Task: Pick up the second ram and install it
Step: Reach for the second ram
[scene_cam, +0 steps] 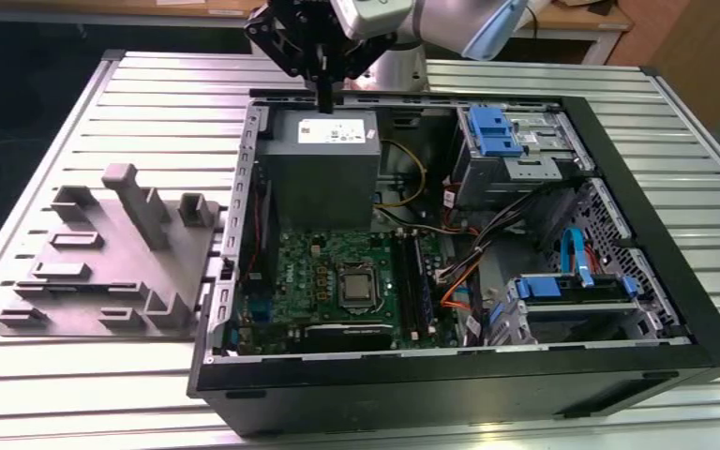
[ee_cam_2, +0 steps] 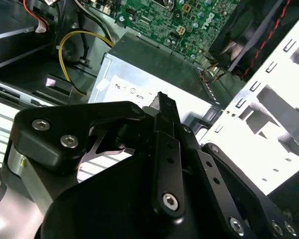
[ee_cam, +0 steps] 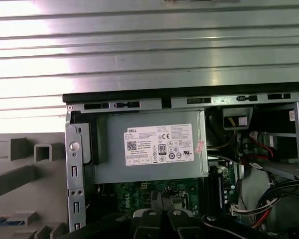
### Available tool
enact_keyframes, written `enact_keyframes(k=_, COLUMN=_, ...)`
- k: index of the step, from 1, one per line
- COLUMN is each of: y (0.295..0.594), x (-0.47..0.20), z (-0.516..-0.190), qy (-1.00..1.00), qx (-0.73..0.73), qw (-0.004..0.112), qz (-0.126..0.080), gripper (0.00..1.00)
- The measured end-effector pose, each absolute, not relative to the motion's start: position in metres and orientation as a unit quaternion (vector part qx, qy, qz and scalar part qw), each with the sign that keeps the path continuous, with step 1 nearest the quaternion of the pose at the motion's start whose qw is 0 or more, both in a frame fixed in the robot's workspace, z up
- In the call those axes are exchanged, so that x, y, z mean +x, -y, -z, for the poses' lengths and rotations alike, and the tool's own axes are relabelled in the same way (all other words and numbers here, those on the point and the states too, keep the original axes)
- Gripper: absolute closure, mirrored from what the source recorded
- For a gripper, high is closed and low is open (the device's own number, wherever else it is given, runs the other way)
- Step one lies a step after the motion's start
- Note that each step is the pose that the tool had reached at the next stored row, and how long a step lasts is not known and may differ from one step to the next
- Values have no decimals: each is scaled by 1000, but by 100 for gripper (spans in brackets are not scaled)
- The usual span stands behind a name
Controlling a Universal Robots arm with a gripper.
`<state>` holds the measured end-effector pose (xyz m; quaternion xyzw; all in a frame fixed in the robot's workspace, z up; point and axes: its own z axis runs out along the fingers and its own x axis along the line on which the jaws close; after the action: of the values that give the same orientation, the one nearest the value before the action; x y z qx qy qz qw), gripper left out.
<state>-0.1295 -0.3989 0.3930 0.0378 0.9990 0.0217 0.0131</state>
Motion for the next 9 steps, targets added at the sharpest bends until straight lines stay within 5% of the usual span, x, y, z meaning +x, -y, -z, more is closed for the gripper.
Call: enact_keyframes(k=9, y=399, x=-151, z=-392, qy=-999, qx=38, qw=13, qz=-22, gripper=90)
